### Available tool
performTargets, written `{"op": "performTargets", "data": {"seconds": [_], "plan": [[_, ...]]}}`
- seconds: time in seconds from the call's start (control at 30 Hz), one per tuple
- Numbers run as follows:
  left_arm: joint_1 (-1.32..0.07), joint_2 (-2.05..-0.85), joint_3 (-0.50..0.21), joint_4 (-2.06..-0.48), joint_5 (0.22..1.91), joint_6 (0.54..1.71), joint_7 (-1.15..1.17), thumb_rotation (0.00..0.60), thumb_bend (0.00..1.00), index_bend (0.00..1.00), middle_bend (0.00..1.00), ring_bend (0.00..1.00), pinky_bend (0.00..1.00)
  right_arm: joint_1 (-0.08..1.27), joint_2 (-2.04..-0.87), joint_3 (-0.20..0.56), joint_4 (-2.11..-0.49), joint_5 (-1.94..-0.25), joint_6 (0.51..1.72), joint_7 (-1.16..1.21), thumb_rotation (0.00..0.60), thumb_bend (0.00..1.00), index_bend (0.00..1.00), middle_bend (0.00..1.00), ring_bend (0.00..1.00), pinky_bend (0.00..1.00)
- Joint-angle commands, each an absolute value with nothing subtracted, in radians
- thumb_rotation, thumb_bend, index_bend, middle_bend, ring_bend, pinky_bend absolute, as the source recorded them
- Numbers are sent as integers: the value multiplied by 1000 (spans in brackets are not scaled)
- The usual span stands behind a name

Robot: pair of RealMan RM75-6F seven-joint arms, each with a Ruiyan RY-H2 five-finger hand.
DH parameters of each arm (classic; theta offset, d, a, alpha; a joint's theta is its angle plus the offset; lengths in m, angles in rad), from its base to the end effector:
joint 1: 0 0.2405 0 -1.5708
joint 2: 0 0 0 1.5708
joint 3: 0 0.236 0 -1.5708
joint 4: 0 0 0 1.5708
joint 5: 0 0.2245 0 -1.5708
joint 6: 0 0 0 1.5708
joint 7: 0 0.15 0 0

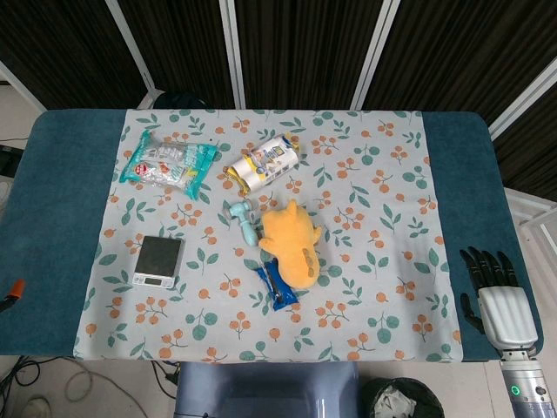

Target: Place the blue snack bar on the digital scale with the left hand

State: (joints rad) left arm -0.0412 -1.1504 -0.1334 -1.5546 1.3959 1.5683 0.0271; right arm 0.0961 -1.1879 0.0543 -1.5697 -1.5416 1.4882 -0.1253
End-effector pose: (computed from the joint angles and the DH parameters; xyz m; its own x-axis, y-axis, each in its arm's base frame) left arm -0.3178 0.1895 0.1638 0.4377 -0.1439 0.8875 0.8968 0.1412 -0.4193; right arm -0.2916 -0.1909 0.1185 0.4860 0.0150 0.8738 -0.8720 -0.0585 0.4860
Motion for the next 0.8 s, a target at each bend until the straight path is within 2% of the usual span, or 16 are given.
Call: {"op": "performTargets", "data": {"seconds": [0.03,0.33,0.57,0.8], "plan": [[-41,-1151,-132,-1556,1397,1569,29,600,243,97,41,0,8,95,-1186,54,-1571,-1542,1489,-124,600,588,4,91,91,0],[-37,-1152,-125,-1566,1410,1580,37,600,242,89,40,0,8,92,-1179,58,-1575,-1537,1495,-113,600,588,4,92,91,0],[-36,-1147,-123,-1569,1415,1581,29,600,192,74,40,0,8,90,-1176,58,-1582,-1534,1497,-118,600,588,4,92,91,0],[-35,-1147,-120,-1564,1431,1590,26,600,191,74,40,0,8,85,-1168,63,-1591,-1530,1507,-112,600,587,4,92,91,0]]}}
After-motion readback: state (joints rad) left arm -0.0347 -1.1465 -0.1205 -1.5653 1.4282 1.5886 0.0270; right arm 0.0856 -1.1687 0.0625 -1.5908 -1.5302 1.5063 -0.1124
